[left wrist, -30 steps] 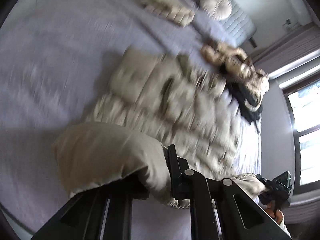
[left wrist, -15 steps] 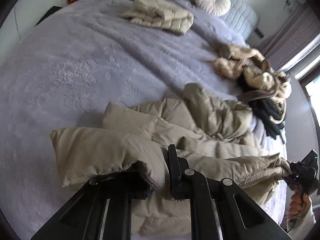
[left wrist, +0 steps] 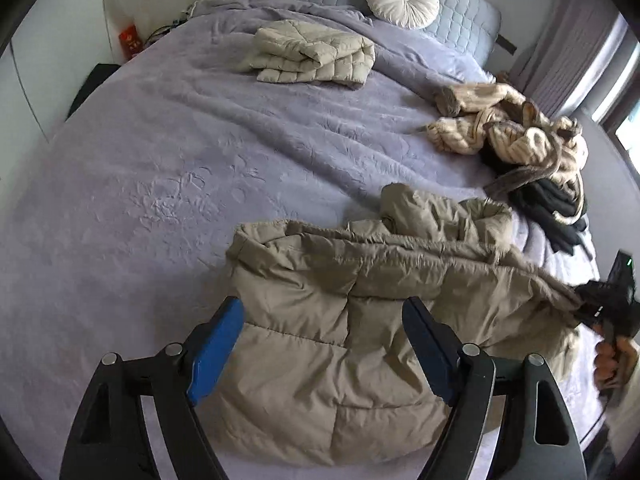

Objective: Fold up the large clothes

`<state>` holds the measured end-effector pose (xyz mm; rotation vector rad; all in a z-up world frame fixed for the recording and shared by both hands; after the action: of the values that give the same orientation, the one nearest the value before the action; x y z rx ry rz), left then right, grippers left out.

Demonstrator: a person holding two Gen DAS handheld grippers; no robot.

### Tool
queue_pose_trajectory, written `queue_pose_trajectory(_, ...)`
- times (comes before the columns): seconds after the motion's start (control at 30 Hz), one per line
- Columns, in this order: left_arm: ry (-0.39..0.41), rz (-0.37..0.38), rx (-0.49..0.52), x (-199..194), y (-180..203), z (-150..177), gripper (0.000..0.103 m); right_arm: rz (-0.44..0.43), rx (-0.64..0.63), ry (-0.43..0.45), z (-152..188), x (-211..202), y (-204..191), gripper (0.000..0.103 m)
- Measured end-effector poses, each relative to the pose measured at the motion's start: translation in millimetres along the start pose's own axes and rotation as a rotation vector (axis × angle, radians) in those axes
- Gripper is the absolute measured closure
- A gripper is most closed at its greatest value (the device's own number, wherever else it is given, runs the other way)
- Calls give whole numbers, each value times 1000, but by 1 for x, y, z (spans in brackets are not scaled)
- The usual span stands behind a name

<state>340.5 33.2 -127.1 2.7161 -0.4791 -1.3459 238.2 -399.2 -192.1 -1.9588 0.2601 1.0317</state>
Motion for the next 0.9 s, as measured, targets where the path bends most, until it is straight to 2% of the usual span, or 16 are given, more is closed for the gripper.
queue_pose_trajectory(0.03,-5,-6,-3,5,2,2,21,4,-21,-6,-2,2,-3,80)
queue_pose_trajectory(0.07,-12,4,-12,13,6,6,28,2,-32,-5,-2,2,-6,77)
queue_pose_trajectory(0.1,-21,15,-20,18,10,10,42,-14,-44,-1,-4,-1,-11,66)
queue_pose_trajectory(0.17,-41,14,-30,29,17,18,49,-59,-65,12,-4,-14,-20,46)
queue_pose_trajectory(0.2,-42,12,-27,33,21,23,49,-73,-77,20,-4,-20,-23,35)
queue_pose_trajectory(0.27,-33,11,0,37,29,29,49,-79,-127,46,-4,-41,-26,35)
queue_pose_trajectory(0.3,-25,-2,23,37,32,32,49,-56,-158,57,-2,-52,-23,35)
queue_pose_trajectory(0.37,-2,-43,68,39,32,35,49,5,-235,71,5,-65,-12,58)
queue_pose_trajectory(0.4,9,-77,87,43,28,36,49,68,-299,63,11,-66,-2,82)
queue_pose_trajectory(0.43,18,-119,103,48,23,37,49,132,-352,57,15,-63,8,86)
queue_pose_trajectory(0.5,7,-206,110,66,8,40,49,198,-404,46,18,-54,24,86)
queue_pose_trajectory(0.53,-11,-220,85,77,1,42,49,222,-413,53,15,-46,33,86)
queue_pose_trajectory(0.6,-25,-235,39,98,-9,43,49,243,-407,83,3,-32,42,87)
queue_pose_trajectory(0.63,-22,-244,38,107,-12,41,49,250,-398,94,-3,-25,46,91)
queue_pose_trajectory(0.8,8,-285,113,145,-4,23,49,289,-355,130,-41,16,57,92)
queue_pose_trajectory(0.9,16,-288,120,163,0,14,48,317,-340,116,-56,37,65,93)
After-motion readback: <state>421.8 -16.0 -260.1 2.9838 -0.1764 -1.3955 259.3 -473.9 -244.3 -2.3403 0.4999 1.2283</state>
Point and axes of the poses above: each gripper's, at about its wrist camera, not at the fingertips, and x roughly the way its jaws point, y to its right, z to its underside, the point moved 8 cm from there along x, roughly the way its jaws point, and after that the axes turned 12 degrees about y, right-handed, at the moved point
